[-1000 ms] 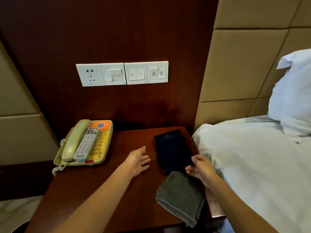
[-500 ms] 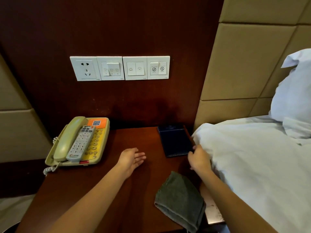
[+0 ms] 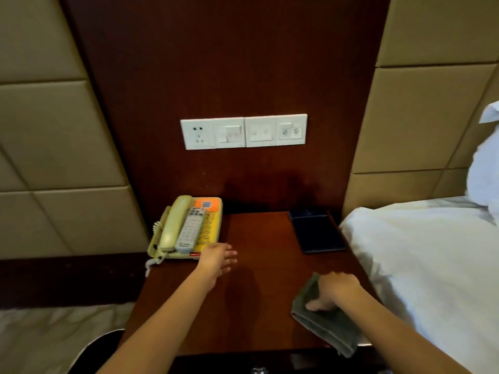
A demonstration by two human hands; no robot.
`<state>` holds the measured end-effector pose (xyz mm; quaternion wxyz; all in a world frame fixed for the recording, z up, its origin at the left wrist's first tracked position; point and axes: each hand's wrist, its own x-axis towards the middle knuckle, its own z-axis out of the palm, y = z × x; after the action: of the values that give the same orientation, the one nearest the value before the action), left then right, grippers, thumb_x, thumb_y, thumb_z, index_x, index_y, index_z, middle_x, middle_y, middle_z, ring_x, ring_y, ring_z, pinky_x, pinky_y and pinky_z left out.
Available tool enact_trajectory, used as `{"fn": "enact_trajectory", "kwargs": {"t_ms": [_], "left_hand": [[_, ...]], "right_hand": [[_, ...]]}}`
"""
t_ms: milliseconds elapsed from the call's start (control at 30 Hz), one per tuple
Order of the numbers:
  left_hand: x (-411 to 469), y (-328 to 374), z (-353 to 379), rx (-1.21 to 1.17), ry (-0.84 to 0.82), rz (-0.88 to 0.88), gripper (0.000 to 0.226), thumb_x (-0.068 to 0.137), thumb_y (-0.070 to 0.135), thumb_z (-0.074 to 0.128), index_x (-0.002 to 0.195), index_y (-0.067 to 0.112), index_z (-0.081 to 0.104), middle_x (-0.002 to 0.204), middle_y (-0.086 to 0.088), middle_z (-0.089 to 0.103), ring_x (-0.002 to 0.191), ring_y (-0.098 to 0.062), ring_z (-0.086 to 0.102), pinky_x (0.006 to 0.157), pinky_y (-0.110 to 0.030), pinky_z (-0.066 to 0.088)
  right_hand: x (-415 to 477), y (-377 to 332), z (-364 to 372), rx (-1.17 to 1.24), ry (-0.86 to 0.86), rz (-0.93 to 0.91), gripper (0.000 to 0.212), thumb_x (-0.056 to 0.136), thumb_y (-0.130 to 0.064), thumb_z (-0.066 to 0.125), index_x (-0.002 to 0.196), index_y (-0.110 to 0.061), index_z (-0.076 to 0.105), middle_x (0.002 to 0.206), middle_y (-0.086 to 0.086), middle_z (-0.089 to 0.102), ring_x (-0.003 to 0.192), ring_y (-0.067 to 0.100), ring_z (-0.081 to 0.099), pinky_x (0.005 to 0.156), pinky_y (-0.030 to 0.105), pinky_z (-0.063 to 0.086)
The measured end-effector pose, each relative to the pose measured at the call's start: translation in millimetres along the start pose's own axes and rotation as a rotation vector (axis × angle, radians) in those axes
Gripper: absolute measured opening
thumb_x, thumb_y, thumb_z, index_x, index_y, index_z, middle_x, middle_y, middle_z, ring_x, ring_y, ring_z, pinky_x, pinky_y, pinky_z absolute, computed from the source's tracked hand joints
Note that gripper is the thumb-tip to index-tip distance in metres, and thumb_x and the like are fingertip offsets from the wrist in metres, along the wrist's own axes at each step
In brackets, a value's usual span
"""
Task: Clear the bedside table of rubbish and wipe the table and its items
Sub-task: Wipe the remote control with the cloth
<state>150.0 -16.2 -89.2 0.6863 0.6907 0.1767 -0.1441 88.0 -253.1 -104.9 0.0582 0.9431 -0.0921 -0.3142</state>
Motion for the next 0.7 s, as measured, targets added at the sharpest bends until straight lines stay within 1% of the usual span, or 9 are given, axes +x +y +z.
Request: {"fn": "enact_trajectory", "kwargs": {"t_ms": [133,200,300,333,367,433,467,600,700], "left_hand": [[3.1,-4.6,-40.6,0.042,0.166,0.140,0.016,0.099,0.015,0.041,0.107,0.006,0.052,0.085,-0.006,0.063,0.059,-0.014,0.053,0.050,-0.022,0.035],[10.0,-6.6,-56.3,0.067,0.297,0.180,0.017,0.098,0.014,0.043,0.106,0.004,0.054,0.087,-0.010,0.064,0.061,-0.017,0.054,0.052,-0.026,0.038],[18.2,-8.1,-66.8,-0.041,0.452,0.122,0.019,0.093,0.013,0.049,0.107,0.002,0.055,0.082,-0.011,0.059,0.073,-0.027,0.057,0.067,-0.035,0.045],[20.3,-7.1,-66.5,-0.157,0.437,0.052,0.019,0.093,0.012,0.050,0.110,0.005,0.054,0.084,-0.011,0.057,0.076,-0.026,0.057,0.072,-0.036,0.045],[22.4,-6.1,-65.6,-0.292,0.397,-0.038,0.025,0.094,0.012,0.050,0.118,0.007,0.051,0.095,-0.013,0.058,0.086,-0.026,0.058,0.081,-0.039,0.046],[27.0,-4.1,-64.8,-0.510,0.335,-0.168,0.043,0.096,0.015,0.050,0.137,0.007,0.041,0.133,-0.015,0.050,0.122,-0.028,0.050,0.102,-0.042,0.039],[31.3,-2.5,-64.8,-0.560,0.325,-0.186,0.046,0.097,0.016,0.049,0.140,0.008,0.038,0.142,-0.014,0.043,0.130,-0.028,0.044,0.106,-0.043,0.035],[46.1,1.3,-63.9,-0.599,0.349,-0.194,0.044,0.095,0.019,0.054,0.136,0.008,0.042,0.141,-0.014,0.046,0.130,-0.027,0.046,0.107,-0.041,0.037],[56.4,1.6,-61.8,-0.560,0.482,-0.139,0.060,0.086,0.027,0.067,0.135,0.007,0.038,0.138,-0.015,0.048,0.126,-0.029,0.048,0.105,-0.043,0.040]], "right_hand": [[0.0,-23.5,2.9,0.040,0.129,-0.134,0.043,0.096,-0.035,0.048,0.133,-0.015,0.043,0.125,0.007,0.055,0.111,0.027,0.057,0.088,0.037,0.048],[0.3,-44.1,2.1,0.066,0.242,-0.190,0.041,0.097,-0.032,0.046,0.134,-0.017,0.040,0.126,0.009,0.051,0.112,0.029,0.054,0.085,0.038,0.046],[6.7,-81.8,4.1,0.089,0.350,-0.259,0.048,0.099,-0.038,0.042,0.140,-0.018,0.030,0.142,0.015,0.034,0.127,0.037,0.038,0.100,0.043,0.040],[10.9,-93.2,5.7,0.097,0.338,-0.286,0.052,0.100,-0.040,0.038,0.146,-0.018,0.024,0.149,0.015,0.025,0.135,0.039,0.028,0.107,0.045,0.033],[15.4,-102.6,7.9,0.108,0.313,-0.307,0.056,0.102,-0.041,0.033,0.150,-0.018,0.016,0.155,0.015,0.014,0.141,0.038,0.016,0.114,0.046,0.023],[23.6,-114.3,12.0,0.120,0.297,-0.329,0.060,0.103,-0.043,0.023,0.153,-0.019,0.001,0.160,0.013,-0.002,0.146,0.035,-0.001,0.119,0.046,0.006],[28.0,-116.9,14.1,0.116,0.311,-0.336,0.060,0.103,-0.044,0.019,0.153,-0.020,-0.003,0.160,0.013,-0.007,0.146,0.034,-0.006,0.119,0.046,0.003],[39.4,-118.8,17.3,0.094,0.354,-0.347,0.059,0.103,-0.044,0.015,0.152,-0.021,-0.007,0.159,0.013,-0.012,0.146,0.033,-0.010,0.119,0.044,0.000],[43.3,-120.4,15.5,0.097,0.370,-0.344,0.058,0.103,-0.044,0.015,0.153,-0.022,-0.006,0.159,0.013,-0.011,0.146,0.033,-0.010,0.120,0.044,0.000]]}}
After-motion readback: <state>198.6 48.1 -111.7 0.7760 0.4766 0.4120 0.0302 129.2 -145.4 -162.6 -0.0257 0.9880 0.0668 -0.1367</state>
